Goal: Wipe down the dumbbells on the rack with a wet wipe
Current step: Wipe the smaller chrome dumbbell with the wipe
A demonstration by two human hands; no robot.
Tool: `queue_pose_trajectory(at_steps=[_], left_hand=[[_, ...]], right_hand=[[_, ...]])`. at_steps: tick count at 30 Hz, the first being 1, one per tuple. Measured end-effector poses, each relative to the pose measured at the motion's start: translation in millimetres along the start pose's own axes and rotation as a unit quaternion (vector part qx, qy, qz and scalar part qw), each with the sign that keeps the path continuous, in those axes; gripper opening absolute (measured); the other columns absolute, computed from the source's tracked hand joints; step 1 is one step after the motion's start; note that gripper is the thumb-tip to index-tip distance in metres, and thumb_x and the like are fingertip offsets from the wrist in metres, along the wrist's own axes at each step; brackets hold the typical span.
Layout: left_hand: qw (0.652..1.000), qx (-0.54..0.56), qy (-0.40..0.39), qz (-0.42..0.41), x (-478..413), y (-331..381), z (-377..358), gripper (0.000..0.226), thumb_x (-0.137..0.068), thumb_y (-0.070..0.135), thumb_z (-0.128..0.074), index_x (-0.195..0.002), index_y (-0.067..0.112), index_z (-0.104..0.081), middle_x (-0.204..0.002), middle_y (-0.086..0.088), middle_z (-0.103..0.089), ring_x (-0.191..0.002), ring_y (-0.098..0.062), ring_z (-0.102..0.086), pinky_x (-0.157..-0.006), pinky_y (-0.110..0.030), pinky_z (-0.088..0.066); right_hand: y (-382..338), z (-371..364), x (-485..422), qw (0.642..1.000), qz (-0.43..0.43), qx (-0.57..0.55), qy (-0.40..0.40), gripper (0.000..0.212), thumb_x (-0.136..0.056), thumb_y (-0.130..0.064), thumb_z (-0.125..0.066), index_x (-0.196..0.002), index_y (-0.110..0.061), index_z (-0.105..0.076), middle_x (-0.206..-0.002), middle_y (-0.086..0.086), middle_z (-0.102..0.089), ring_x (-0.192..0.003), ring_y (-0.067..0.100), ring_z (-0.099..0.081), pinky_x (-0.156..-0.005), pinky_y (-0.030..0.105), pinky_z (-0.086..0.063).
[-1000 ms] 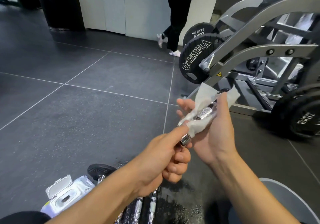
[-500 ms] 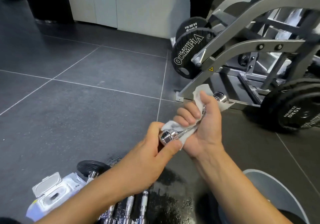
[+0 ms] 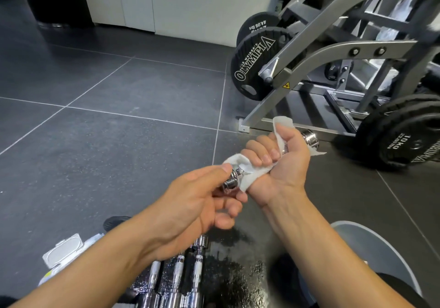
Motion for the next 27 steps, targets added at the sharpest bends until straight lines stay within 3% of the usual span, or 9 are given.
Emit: queue_pose_trajectory(at_steps=[2,6,10,13,16,20,21,24,27], left_hand=[[0.98,-0.167,0.012,-0.104,-1,11,6,0.068,-0.093,0.037,-0.071,-0.153,0.018,-0.044,-0.095,-0.005,-0.069,-0.071,-0.013,-0.06,-0.06,-0.025,-0.046],[0.764,-0.572,0.072,-0.29,-1,18,18,0.108,-0.092,0.022,-0.077,-0.166,0.036,0.0,-0.142,0.028,-0.046,-0.121,0.005,-0.053,-0.105,-0.011,-0.037],[0.977,-0.195,0.053,-0.061,6,10,1,0.107,-0.076,0.064,-0.08,-0.162,0.03,-0.027,-0.127,-0.007,-0.069,-0.092,-0.022,-0.076,-0.072,-0.037,-0.059],[0.999,-0.03,0.029,0.002,4,1,-1,0.064,-0.097,0.049,-0.057,-0.136,-0.001,-0.055,-0.087,-0.028,-0.068,-0.062,-0.031,-0.065,-0.048,-0.032,-0.049],[0.989,-0.105,0.034,-0.097,3,6,-1,0.065,-0.098,0.041,-0.064,-0.155,0.021,-0.037,-0.086,-0.014,-0.071,-0.067,-0.023,-0.062,-0.056,-0.031,-0.049],[0.704,-0.585,0.034,-0.401,11,21,4,0.087,-0.093,0.02,-0.074,-0.159,0.044,-0.022,-0.133,0.022,-0.057,-0.116,-0.007,-0.059,-0.104,-0.025,-0.048],[0.724,-0.563,0.028,-0.397,11,22,6,0.094,-0.088,0.015,-0.082,-0.157,0.046,-0.025,-0.138,0.023,-0.055,-0.122,-0.01,-0.059,-0.106,-0.028,-0.049],[0.945,-0.243,0.035,-0.216,9,21,6,0.105,-0.066,0.041,-0.096,-0.15,0.047,-0.033,-0.134,0.007,-0.066,-0.1,-0.016,-0.074,-0.082,-0.03,-0.059],[0.996,-0.036,0.034,-0.073,7,12,1,0.071,-0.091,0.052,-0.074,-0.142,0.009,-0.049,-0.102,-0.029,-0.072,-0.073,-0.034,-0.069,-0.058,-0.036,-0.059]], right_hand=[[0,0,0,1.0,0.01,-0.011,0.011,0.056,-0.094,-0.03,-0.047,-0.042,-0.018,-0.031,-0.039,-0.004,-0.026,-0.035,0.012,-0.026,-0.042,0.02,-0.023],[-3,0,1,0.999,0.01,-0.045,0.024,0.052,-0.092,-0.028,-0.049,-0.044,-0.019,-0.03,-0.041,-0.004,-0.027,-0.035,0.012,-0.028,-0.04,0.019,-0.026],[-3,2,2,1.0,0.006,-0.024,0.016,0.053,-0.091,-0.029,-0.048,-0.043,-0.018,-0.029,-0.041,-0.003,-0.025,-0.035,0.012,-0.026,-0.04,0.02,-0.025],[-1,2,2,1.0,-0.005,-0.011,0.011,0.048,-0.083,-0.028,-0.054,-0.043,-0.018,-0.029,-0.041,-0.003,-0.025,-0.036,0.013,-0.025,-0.041,0.02,-0.025],[-2,4,1,1.0,0.004,-0.01,0.014,0.05,-0.085,-0.028,-0.054,-0.042,-0.018,-0.03,-0.04,-0.003,-0.025,-0.036,0.012,-0.025,-0.042,0.02,-0.024],[-5,5,0,0.999,0.015,-0.036,0.031,0.052,-0.09,-0.026,-0.05,-0.043,-0.019,-0.03,-0.041,-0.004,-0.026,-0.036,0.011,-0.027,-0.045,0.02,-0.026],[-6,6,0,0.999,0.016,-0.041,0.032,0.05,-0.088,-0.024,-0.051,-0.043,-0.019,-0.03,-0.041,-0.004,-0.025,-0.036,0.011,-0.027,-0.044,0.019,-0.026],[-8,4,1,0.999,0.019,-0.032,0.02,0.041,-0.076,-0.022,-0.056,-0.045,-0.019,-0.029,-0.043,-0.004,-0.024,-0.037,0.011,-0.025,-0.04,0.019,-0.026],[-8,5,2,0.999,0.025,-0.019,0.016,0.037,-0.071,-0.023,-0.057,-0.047,-0.02,-0.028,-0.044,-0.004,-0.022,-0.039,0.012,-0.023,-0.039,0.021,-0.025]])
Point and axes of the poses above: each hand's wrist, its own x-axis away from the middle knuckle, its own z-axis out of the back of the hand, y = z × x, the point moved 4 cm from there along -x, towards the middle knuckle
